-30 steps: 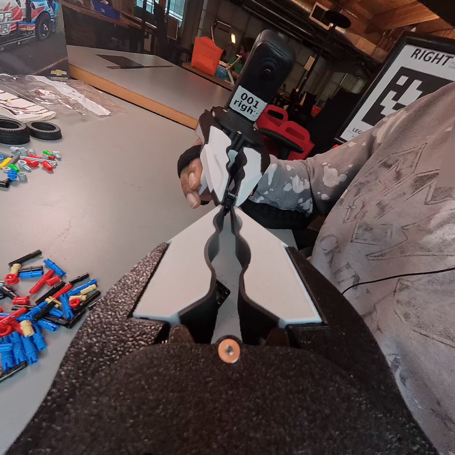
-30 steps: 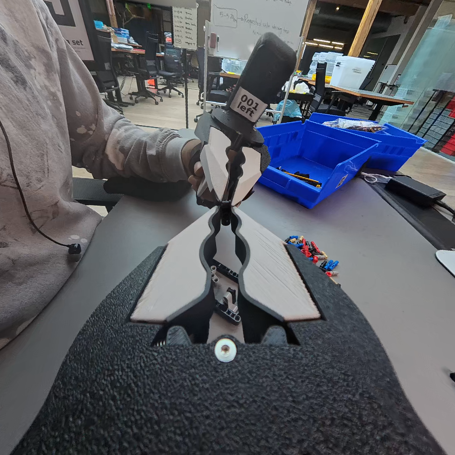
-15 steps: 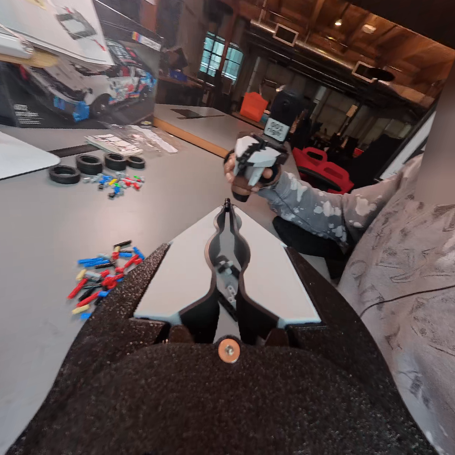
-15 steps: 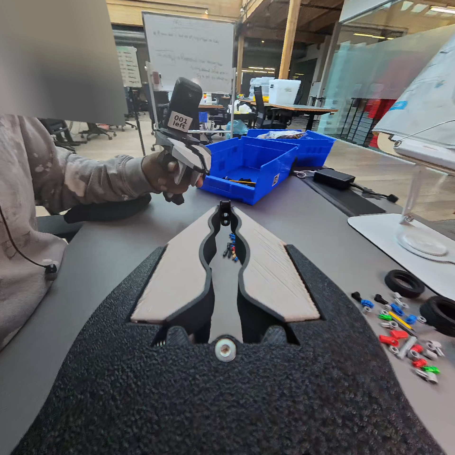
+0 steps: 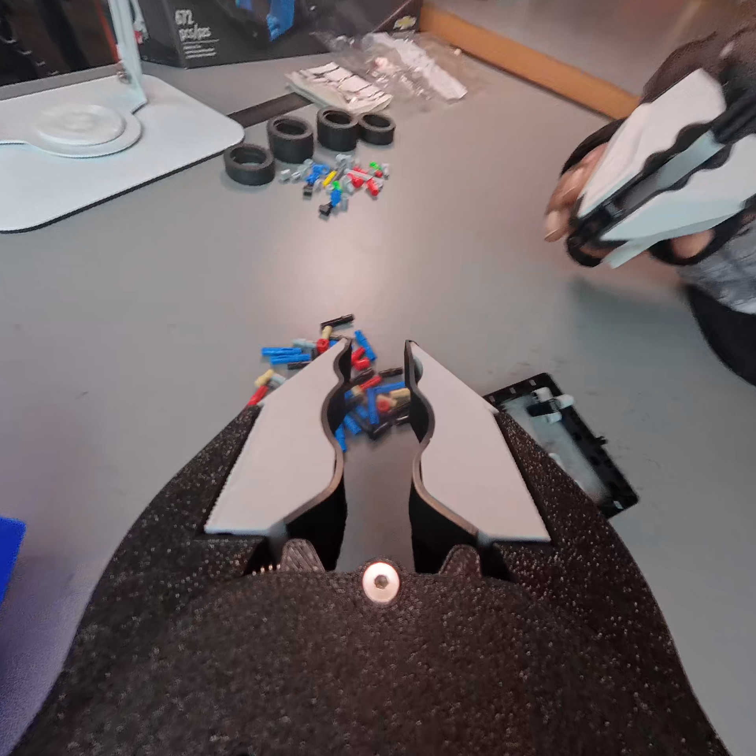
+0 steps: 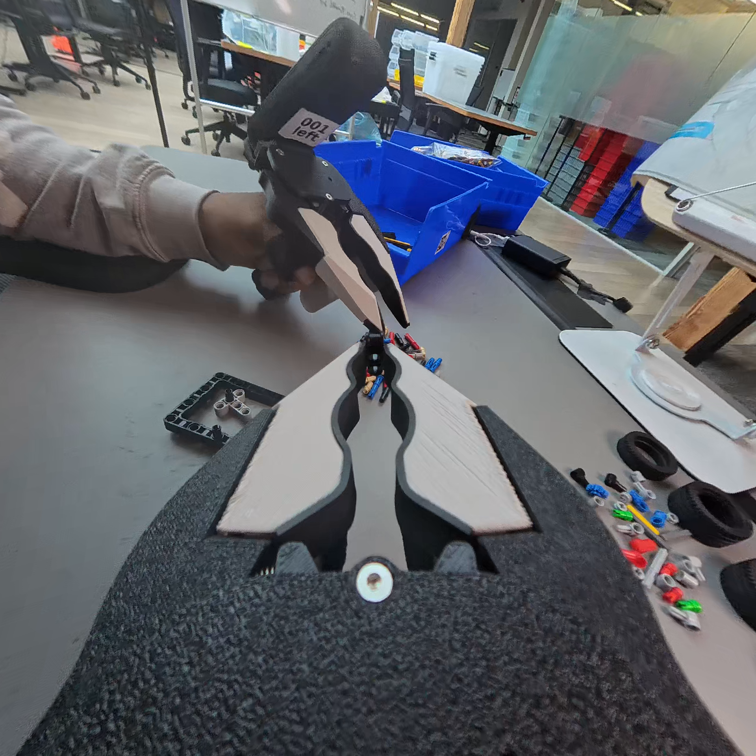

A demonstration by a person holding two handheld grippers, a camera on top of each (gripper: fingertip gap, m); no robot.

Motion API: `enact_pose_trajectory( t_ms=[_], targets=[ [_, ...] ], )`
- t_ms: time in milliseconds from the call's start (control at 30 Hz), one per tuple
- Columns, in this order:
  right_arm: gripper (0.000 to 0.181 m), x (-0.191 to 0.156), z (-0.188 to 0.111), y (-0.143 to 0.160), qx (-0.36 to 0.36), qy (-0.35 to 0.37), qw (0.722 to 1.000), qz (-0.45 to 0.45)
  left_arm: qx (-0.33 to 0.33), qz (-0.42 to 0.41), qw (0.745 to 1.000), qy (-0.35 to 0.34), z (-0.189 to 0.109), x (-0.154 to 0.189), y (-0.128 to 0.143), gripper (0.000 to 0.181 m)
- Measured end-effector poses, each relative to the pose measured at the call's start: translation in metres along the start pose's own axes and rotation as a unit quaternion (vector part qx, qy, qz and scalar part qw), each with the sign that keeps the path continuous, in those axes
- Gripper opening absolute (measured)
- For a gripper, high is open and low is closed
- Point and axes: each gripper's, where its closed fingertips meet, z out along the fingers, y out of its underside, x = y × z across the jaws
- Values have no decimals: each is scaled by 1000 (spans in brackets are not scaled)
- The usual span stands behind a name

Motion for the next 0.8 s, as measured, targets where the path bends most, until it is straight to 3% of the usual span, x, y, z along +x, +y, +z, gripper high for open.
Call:
enact_pose_trajectory(
  t_ms=[33, 133, 233, 467, 800],
  targets=[
    [8, -2, 2, -1, -3, 6, 1000, -18, 22, -21, 999, 41, -2, 14, -8, 28],
    [7, -9, 12, 0, -27, 27, 995, -95, 72, -113, 973, 189, -11, 58, -30, 32],
    [7, -17, 23, 7, -68, 32, 987, -143, 63, -186, 946, 259, -11, 74, -29, 37],
    [7, -28, 28, 0, -85, 30, 981, -171, 35, -190, 942, 275, -8, 85, -22, 32],
    [7, -33, 23, -12, -73, 32, 981, -176, 51, -202, 927, 312, -16, 96, -28, 24]
  ],
)
